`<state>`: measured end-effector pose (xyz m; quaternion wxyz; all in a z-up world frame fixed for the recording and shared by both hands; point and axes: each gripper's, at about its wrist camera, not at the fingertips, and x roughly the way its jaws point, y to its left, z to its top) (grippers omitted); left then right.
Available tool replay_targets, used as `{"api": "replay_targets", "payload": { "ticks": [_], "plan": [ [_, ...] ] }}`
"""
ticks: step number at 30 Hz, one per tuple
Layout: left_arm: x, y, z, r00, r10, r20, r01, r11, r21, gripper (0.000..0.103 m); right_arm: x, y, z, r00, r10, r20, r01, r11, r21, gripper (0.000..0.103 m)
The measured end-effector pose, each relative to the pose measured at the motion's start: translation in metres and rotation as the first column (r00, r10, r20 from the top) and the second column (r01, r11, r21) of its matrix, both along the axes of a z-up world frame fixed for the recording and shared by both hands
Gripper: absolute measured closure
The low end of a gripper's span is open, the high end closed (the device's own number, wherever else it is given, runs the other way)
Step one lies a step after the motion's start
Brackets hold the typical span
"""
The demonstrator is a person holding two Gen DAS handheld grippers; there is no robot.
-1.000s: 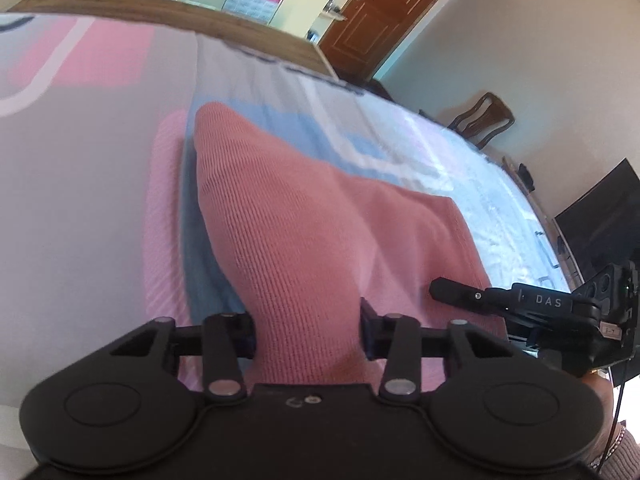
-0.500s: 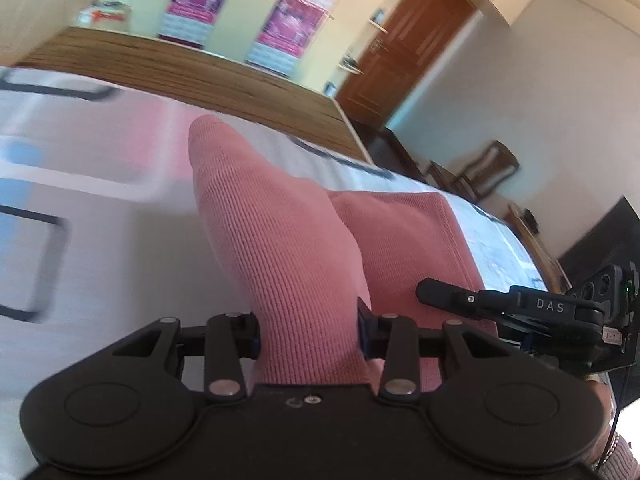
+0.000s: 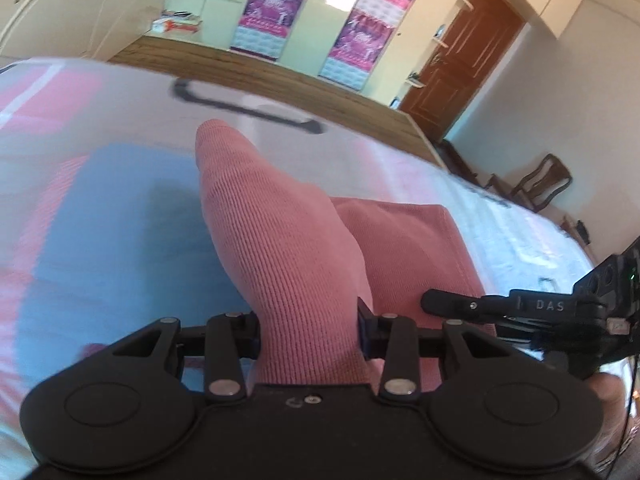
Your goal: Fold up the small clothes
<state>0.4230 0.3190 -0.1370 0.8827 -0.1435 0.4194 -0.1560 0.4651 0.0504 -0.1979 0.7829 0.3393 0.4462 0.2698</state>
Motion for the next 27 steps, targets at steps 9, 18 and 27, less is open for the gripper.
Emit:
{"api": "replay_targets", "payload": {
  "ticks": [9,18,27],
  "plan": [
    [-0.006,0.044,-0.042,0.999,0.035,-0.007,-0.035,0.999,-0.001,0.034,0.012,0.008,-0.024,0.991,-0.135,-0.018,0.126,0.959,-0.255,0.076],
    [-0.05,0.04,0.0,0.991,0.044,0.127,-0.05,0.998,0.048,0.038,-0.035,0.033,0.027,0.976,-0.063,0.207,0.145,0.9,-0.412,0.076],
    [-0.055,0.005,-0.018,0.989,-0.03,0.142,-0.002,0.975,0.22,0.038,-0.085,0.075,-0.018,0.976,0.119,0.181,0.025,0.768,-0.64,0.094]
  ]
}}
